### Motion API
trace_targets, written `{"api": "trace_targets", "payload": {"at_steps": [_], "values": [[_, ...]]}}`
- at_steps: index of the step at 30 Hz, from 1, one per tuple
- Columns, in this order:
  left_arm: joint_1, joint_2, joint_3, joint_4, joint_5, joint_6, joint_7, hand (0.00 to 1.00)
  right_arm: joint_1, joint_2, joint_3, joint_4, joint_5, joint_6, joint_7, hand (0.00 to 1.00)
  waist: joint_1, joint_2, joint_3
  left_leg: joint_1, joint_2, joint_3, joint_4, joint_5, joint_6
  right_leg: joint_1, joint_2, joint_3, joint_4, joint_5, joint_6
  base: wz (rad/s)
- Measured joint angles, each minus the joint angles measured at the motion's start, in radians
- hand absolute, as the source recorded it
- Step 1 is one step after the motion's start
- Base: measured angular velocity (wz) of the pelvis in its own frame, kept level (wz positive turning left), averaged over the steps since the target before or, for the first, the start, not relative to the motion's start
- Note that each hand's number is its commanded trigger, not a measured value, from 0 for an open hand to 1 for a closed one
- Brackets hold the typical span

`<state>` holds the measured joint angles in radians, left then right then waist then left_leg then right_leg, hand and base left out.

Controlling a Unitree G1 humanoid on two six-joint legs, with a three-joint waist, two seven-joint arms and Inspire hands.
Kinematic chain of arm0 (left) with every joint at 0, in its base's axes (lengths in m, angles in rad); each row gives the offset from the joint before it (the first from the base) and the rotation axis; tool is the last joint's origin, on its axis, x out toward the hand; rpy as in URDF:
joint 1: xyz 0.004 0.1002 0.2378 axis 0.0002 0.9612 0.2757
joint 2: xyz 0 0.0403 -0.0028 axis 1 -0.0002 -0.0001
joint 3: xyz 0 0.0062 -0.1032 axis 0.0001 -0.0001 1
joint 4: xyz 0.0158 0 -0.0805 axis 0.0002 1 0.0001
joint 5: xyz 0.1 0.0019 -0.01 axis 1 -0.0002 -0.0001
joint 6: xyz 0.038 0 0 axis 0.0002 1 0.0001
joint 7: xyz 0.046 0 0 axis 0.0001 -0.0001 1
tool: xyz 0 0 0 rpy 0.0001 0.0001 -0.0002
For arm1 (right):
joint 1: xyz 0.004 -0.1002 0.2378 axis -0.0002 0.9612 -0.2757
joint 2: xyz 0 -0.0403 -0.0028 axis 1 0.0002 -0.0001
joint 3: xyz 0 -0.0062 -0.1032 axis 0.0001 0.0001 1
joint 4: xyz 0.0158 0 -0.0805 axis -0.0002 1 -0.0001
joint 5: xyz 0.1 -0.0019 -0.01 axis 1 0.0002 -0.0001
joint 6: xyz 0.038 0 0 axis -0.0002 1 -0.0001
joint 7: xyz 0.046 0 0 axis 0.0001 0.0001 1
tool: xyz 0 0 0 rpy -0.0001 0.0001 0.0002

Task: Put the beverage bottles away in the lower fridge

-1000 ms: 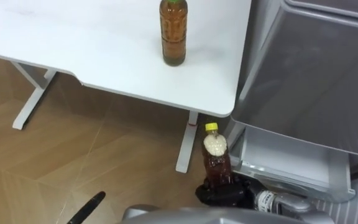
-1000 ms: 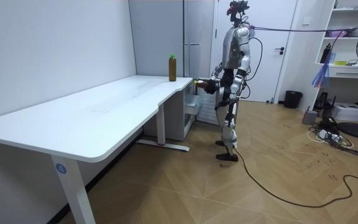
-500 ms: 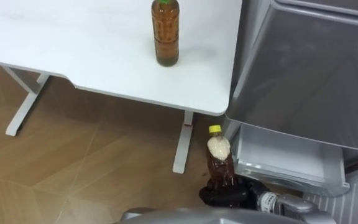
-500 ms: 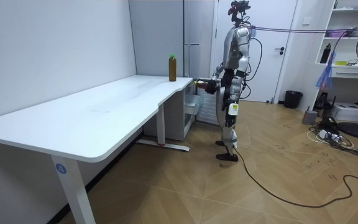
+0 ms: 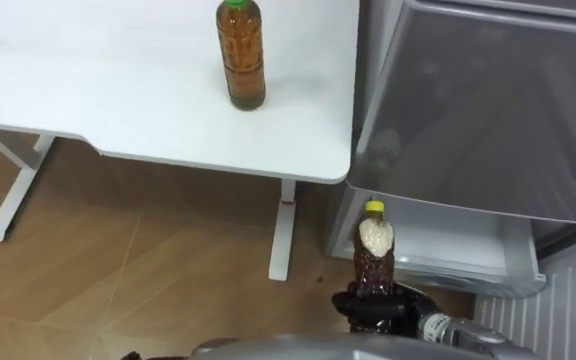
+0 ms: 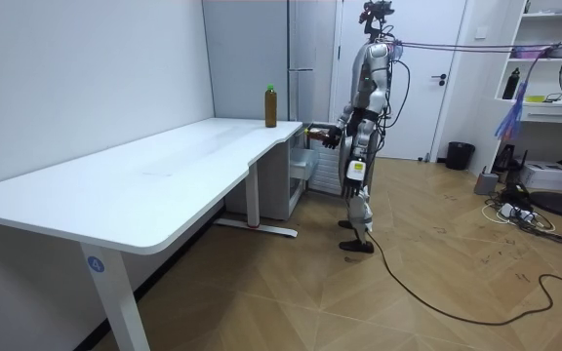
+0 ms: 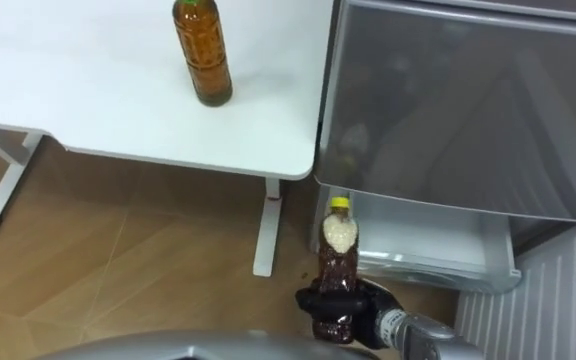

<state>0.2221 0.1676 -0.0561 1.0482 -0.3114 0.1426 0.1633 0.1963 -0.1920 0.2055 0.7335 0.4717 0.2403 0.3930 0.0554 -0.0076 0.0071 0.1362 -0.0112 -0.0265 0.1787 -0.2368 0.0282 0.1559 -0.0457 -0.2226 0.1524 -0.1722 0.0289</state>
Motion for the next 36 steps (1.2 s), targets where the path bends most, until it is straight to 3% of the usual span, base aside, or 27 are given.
{"api": "trace_targets", "payload": {"at_steps": [3, 5, 14, 28, 32, 36], "values": [[0.001, -0.001, 0.0, -0.013, 0.06, 0.0, 0.0, 0.0, 0.0, -0.003, -0.005, 0.004, 0.037, 0.0, -0.045, 1.0, 0.0, 0.004, 0.0007, -0.003, 0.002, 0.002, -0.002, 0.0, 0.0, -0.006, 0.002, 0.001, 0.0, 0.001, -0.002, -0.03], [0.003, -0.005, -0.002, -0.028, 0.1, 0.0, 0.0, 0.0, -0.001, -0.004, -0.014, 0.004, 0.128, 0.0, -0.073, 1.0, 0.004, 0.011, 0.0018, -0.003, 0.005, 0.018, -0.005, 0.0, 0.0, -0.016, 0.007, 0.025, 0.003, 0.003, -0.004, -0.21], [0.004, -0.012, -0.005, -0.03, 0.13, -0.002, 0.001, 0.0, 0.0, -0.002, -0.033, 0.016, 0.485, -0.04, -0.211, 1.0, -0.023, 0.022, 0.004, 0.0, 0.007, 0.024, -0.011, 0.0, 0.0, -0.019, 0.009, 0.031, 0.002, 0.003, -0.004, -0.03], [0.039, -0.016, -0.003, -0.038, 0.19, -0.013, 0.001, 0.0, 0.0, 0.021, -0.12, 0.042, 0.7, -0.099, -0.353, 1.0, -0.051, 0.022, 0.004, -0.001, 0.013, 0.03, -0.011, -0.001, -0.002, -0.021, 0.013, 0.031, 0.002, 0.003, -0.004, 0.0], [0.047, -0.023, -0.003, -0.038, 0.213, -0.012, 0.0, 0.0, 0.0, 0.036, -0.12, 0.042, 0.835, -0.111, -0.401, 1.0, -0.048, 0.024, -0.0018, -0.002, 0.013, 0.033, -0.008, -0.001, -0.003, -0.026, 0.014, 0.033, 0.003, 0.004, -0.006, -0.04], [0.049, -0.024, -0.003, -0.034, 0.237, -0.01, 0.0, 0.0, 0.0, 0.04, -0.12, 0.042, 0.925, -0.123, -0.428, 1.0, -0.042, 0.024, -0.0027, 0.006, 0.013, 0.041, -0.007, -0.001, -0.003, -0.022, 0.014, 0.041, 0.003, 0.004, -0.006, -0.06]]}}
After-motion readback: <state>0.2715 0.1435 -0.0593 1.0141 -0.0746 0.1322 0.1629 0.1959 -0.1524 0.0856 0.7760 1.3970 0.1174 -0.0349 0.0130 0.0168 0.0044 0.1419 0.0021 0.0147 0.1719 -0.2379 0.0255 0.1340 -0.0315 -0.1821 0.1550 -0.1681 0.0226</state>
